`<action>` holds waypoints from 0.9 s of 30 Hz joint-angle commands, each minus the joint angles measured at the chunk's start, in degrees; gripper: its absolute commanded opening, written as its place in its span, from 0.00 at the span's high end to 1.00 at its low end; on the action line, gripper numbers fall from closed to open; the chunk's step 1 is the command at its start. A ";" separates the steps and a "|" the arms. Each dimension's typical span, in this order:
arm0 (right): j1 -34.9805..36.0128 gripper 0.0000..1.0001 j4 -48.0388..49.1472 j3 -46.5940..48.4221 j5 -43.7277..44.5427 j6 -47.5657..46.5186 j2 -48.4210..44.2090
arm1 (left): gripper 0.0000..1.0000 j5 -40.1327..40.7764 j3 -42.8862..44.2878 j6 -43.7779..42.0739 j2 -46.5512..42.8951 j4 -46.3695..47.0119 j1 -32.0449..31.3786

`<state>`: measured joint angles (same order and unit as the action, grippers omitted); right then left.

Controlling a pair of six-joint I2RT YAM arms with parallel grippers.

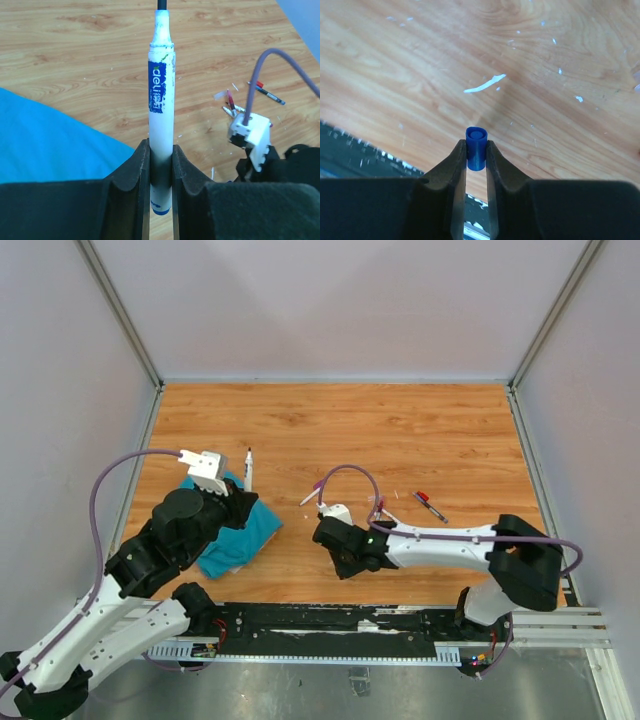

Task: Insert the pens into the pen caps
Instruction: Insert the pen cap onto the pen.

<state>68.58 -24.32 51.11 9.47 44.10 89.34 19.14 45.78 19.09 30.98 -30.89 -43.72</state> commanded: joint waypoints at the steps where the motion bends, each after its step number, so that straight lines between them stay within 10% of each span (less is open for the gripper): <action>1: 0.11 0.99 6.12 -3.13 -2.88 -13.43 -8.10 | 1.00 -3.31 -0.25 -1.20 2.67 2.53 0.13; 18: -1.04 1.00 18.81 -9.67 11.96 -22.32 -30.71 | 1.00 -16.54 -2.33 -1.29 11.97 10.07 0.13; 27: -10.49 0.99 30.48 -11.11 -3.35 -15.63 -32.46 | 0.99 -18.88 -5.29 -0.59 8.42 14.90 0.13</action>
<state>60.66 -3.25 42.06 12.53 25.10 58.50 2.35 41.76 18.24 40.91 -20.71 -43.72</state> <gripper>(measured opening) 0.181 0.189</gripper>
